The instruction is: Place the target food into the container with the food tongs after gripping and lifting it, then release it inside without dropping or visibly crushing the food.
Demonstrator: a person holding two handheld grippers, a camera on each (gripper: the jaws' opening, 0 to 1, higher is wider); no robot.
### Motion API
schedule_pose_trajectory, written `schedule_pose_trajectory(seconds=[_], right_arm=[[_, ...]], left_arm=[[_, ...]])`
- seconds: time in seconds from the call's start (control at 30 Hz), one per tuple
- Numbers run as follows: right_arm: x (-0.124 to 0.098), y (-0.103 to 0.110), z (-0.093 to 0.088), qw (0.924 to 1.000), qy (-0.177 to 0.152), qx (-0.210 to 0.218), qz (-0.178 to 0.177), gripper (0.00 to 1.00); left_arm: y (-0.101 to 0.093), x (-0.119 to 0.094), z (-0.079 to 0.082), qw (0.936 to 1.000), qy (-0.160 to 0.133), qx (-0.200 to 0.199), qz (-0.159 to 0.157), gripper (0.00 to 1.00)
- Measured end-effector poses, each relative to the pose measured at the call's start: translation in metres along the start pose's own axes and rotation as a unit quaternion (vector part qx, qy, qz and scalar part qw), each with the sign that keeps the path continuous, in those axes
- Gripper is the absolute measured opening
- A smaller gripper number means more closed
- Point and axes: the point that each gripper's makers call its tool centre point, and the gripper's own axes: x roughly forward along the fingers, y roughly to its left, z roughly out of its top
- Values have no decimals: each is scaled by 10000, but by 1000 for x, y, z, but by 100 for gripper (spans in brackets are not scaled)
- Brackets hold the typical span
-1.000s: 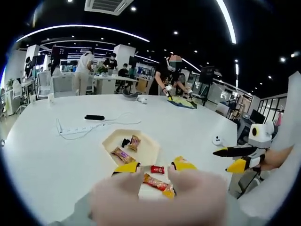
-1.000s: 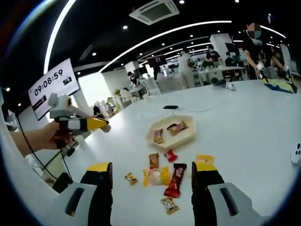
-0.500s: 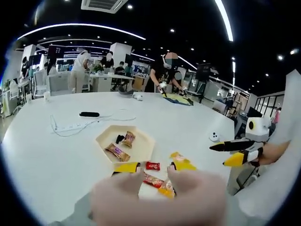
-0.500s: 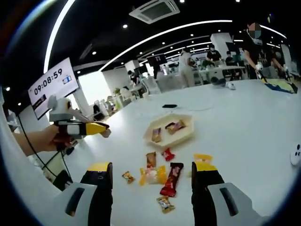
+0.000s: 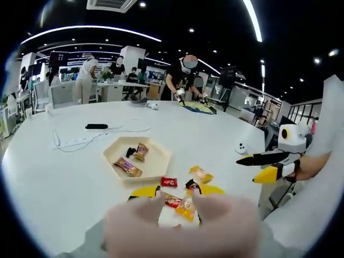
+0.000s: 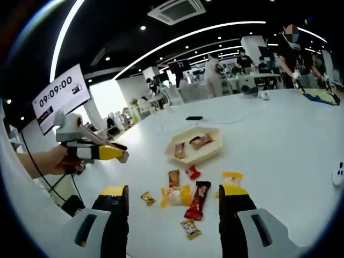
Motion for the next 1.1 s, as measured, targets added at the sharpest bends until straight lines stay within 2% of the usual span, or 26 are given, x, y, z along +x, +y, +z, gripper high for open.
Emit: schedule_pose_trajectory(seconds=[0.1,0.23,0.3,0.47,0.8,1.03,1.1], right_arm=[[0,1,-2,10000,-2,12,3,69],[-3,1,-6,10000,26,68,-12,69],[-3,1,-9,10000,68,58,-10,69],[-7,-4,-7,10000,44,58,-49,69],[-11,-11,-7,9999,68,62,-119,68],[-11,-12,-5,9998,53,46,-163,68],[-13,-13,-2,9998,7,72,-207,68]], left_arm=[[-2,2,-6,9999,71,92,-19,25],[-9,5,-13,9991,135,349,-203,25],[-14,10,-20,9977,290,502,-339,25],[-12,15,-29,9960,434,684,-371,25],[-12,28,-46,9949,603,700,-416,25],[-8,37,-65,9894,857,1091,-440,25],[-9,40,-66,9885,855,1154,-476,25]])
